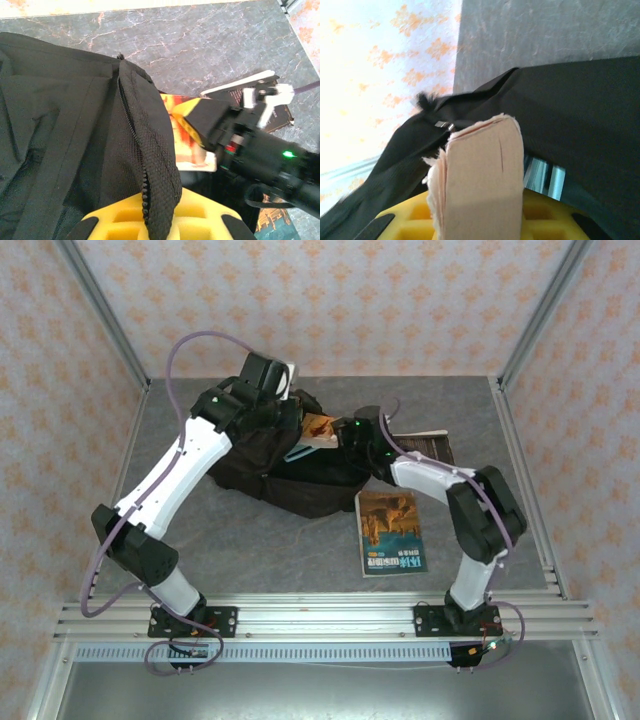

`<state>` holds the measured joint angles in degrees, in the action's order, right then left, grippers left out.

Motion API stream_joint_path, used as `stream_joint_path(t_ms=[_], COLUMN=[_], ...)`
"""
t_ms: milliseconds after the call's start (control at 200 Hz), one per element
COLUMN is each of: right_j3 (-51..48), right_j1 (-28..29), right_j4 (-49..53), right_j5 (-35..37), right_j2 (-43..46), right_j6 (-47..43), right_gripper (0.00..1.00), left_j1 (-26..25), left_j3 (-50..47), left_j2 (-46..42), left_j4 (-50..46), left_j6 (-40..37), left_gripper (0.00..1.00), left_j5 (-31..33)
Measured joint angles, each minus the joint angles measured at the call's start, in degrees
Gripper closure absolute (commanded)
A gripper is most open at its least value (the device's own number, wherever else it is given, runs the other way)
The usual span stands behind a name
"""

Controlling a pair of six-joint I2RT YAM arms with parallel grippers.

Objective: Pack the student bag

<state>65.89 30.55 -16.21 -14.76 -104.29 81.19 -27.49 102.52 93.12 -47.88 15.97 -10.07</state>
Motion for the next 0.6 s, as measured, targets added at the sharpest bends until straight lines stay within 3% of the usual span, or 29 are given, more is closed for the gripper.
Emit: stream_joint_path(t_ms=[365, 465, 601], right_j3=[16.44, 24.09, 37.31], right_j1=[4.46, 6.1, 7.52], right_j4=[-4.31, -1.6, 4.57], right_j5=[4.72, 5.29, 2.99], right_j2=[-16.09, -20.57, -27.93], right_j6=[1.86, 0.46, -2.8], right_gripper=[1.0, 0.87, 0.55], left_j1=[0.11, 0.79, 3.06], left_j3=[-1.18, -1.49, -1.55], left_j2=[-0.31, -0.31, -0.31], left_j4=[1.97, 2.32, 2.49], left_j6=[0.44, 0.5, 0.74], left_gripper=[1.0, 1.0, 1.0], left_j5=[0.48, 0.83, 1.46])
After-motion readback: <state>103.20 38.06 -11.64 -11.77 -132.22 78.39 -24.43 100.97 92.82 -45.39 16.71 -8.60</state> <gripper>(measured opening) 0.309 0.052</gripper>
